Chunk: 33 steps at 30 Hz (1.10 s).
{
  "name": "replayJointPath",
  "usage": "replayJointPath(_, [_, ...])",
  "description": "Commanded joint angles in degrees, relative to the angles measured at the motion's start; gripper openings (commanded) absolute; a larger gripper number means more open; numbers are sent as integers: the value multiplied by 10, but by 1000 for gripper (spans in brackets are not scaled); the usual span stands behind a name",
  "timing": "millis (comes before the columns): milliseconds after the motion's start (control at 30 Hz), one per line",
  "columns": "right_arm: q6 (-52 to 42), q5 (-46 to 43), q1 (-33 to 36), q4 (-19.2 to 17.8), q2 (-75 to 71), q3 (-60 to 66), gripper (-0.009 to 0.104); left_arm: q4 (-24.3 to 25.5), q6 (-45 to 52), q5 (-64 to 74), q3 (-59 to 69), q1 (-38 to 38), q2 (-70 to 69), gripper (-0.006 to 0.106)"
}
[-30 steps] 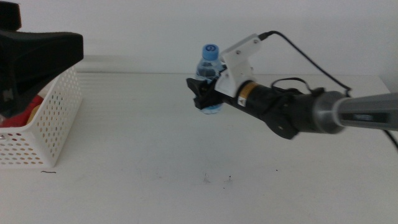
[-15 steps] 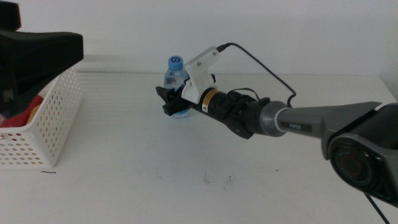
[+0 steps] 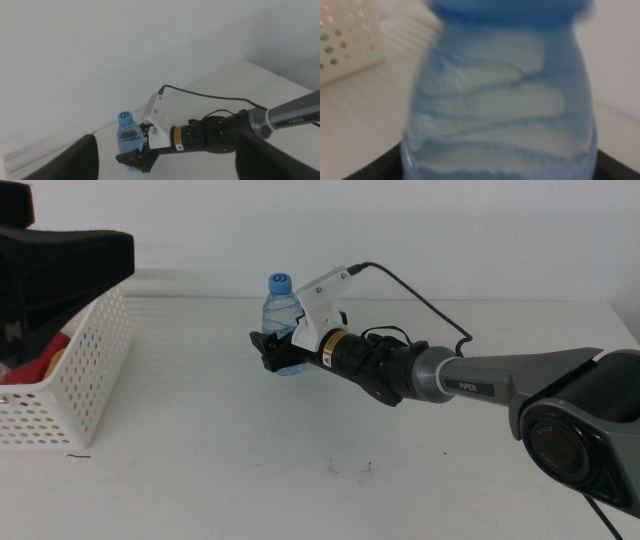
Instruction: Use arms to grab the bottles and put them into the dustbin to the left of the table.
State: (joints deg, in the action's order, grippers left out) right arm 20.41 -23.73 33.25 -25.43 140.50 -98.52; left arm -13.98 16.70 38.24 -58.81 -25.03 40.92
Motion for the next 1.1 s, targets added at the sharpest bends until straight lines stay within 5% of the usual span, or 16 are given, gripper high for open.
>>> replayJointPath(0, [34,44,4,-13,-16,4,92,1,-2,-8,-3,-1,-2,94])
replayJointPath(400, [64,124,11,-23,-301,305,92,1,-2,-8,-3,-1,-2,94])
replayJointPath(667, [67,378,83,-13,-616,438,92,1,-2,-8,-3,-1,-2,94])
replayJointPath(833, [25,556,101,66,-745,395,92,1,-2,-8,-3,-1,-2,94])
replayJointPath(933, [-64,613,101,133,-787,368,92,1,-2,-8,-3,-1,-2,94])
replayJointPath(1067, [-97,694,101,180,-818,315,92,1,-2,-8,-3,-1,-2,94])
